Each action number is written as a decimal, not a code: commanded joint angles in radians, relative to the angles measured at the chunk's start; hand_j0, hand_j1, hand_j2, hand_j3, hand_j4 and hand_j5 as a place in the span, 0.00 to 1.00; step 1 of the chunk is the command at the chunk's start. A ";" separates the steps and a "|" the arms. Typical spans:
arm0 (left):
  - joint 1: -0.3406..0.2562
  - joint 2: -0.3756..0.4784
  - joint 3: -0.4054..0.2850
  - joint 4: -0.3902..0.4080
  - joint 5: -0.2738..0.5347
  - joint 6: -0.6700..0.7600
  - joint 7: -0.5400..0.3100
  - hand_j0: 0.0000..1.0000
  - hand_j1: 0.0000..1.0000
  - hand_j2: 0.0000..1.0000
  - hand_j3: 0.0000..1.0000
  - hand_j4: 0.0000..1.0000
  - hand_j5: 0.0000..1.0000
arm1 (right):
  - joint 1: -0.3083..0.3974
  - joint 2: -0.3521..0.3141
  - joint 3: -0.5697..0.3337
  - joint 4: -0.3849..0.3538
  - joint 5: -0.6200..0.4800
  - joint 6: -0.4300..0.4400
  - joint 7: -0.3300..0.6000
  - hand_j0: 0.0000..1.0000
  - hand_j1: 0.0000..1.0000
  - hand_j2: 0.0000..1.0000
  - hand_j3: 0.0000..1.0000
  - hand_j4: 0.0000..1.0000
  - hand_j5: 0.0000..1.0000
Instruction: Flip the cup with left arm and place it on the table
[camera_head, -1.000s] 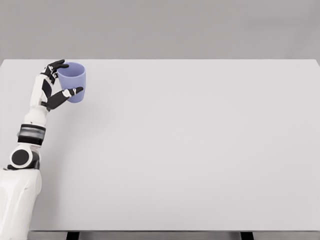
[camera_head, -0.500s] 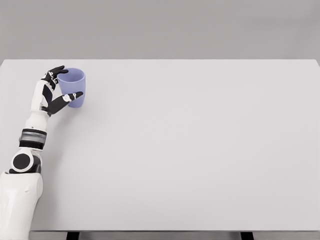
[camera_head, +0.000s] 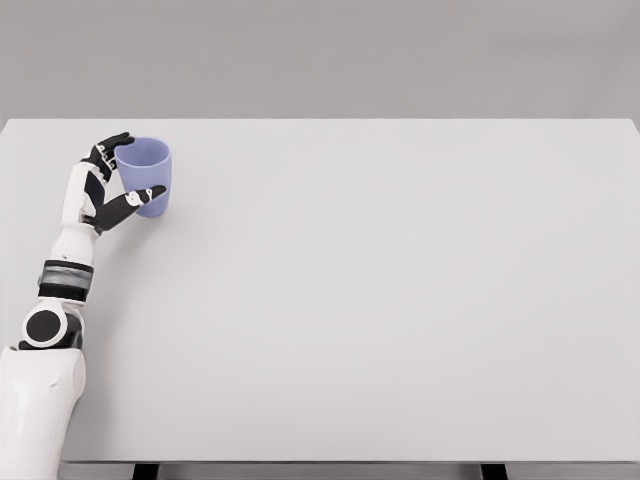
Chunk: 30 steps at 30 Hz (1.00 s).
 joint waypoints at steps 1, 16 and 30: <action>0.002 0.001 -0.001 -0.003 0.002 -0.003 0.000 0.67 0.67 0.67 0.67 0.67 0.67 | 0.000 0.000 0.000 0.000 0.000 0.000 0.000 1.00 1.00 1.00 1.00 1.00 1.00; 0.006 0.003 0.000 -0.006 0.002 -0.003 0.000 0.77 0.77 0.77 0.77 0.77 0.77 | 0.000 0.000 0.001 0.000 0.000 0.000 0.000 1.00 1.00 1.00 1.00 1.00 1.00; 0.008 0.001 0.000 -0.006 0.002 -0.015 0.000 0.87 0.87 0.87 0.87 0.87 0.87 | 0.000 0.000 0.000 0.000 0.000 0.000 0.000 1.00 1.00 1.00 1.00 1.00 1.00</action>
